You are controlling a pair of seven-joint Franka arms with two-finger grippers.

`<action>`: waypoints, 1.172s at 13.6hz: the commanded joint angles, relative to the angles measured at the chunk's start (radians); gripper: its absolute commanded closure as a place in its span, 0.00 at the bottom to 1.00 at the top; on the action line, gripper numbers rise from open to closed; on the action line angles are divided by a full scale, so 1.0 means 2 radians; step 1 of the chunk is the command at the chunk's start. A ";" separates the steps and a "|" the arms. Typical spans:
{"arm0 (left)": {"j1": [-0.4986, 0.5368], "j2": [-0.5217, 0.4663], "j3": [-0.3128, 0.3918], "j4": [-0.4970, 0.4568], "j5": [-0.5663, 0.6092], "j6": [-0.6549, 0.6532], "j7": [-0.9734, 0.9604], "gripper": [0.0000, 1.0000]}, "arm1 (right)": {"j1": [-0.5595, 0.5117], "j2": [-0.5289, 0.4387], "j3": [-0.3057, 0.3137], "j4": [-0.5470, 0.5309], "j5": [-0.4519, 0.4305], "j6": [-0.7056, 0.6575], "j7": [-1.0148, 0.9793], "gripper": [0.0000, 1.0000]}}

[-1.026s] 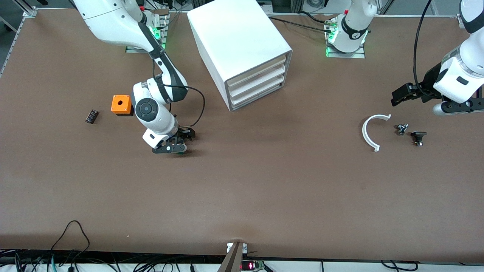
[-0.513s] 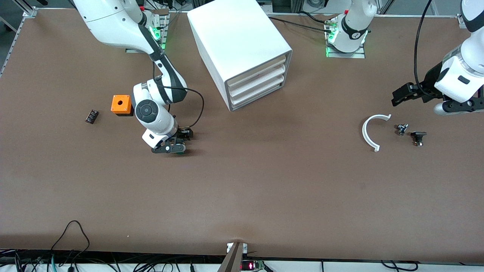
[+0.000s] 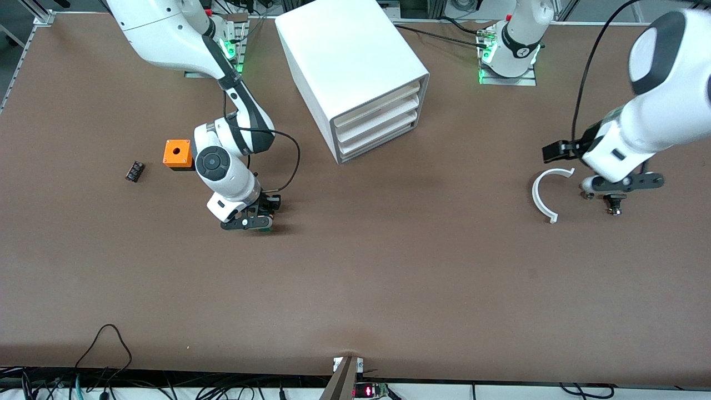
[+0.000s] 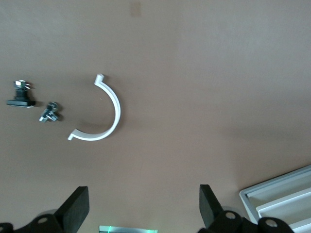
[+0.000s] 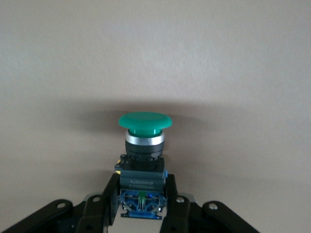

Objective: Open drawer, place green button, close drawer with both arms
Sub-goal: 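Lift the button with the right gripper while the left gripper pulls drawer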

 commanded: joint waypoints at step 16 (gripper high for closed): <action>-0.009 0.157 -0.191 -0.234 -0.446 0.241 0.135 0.00 | 0.002 -0.017 -0.014 0.185 0.001 -0.117 -0.146 0.80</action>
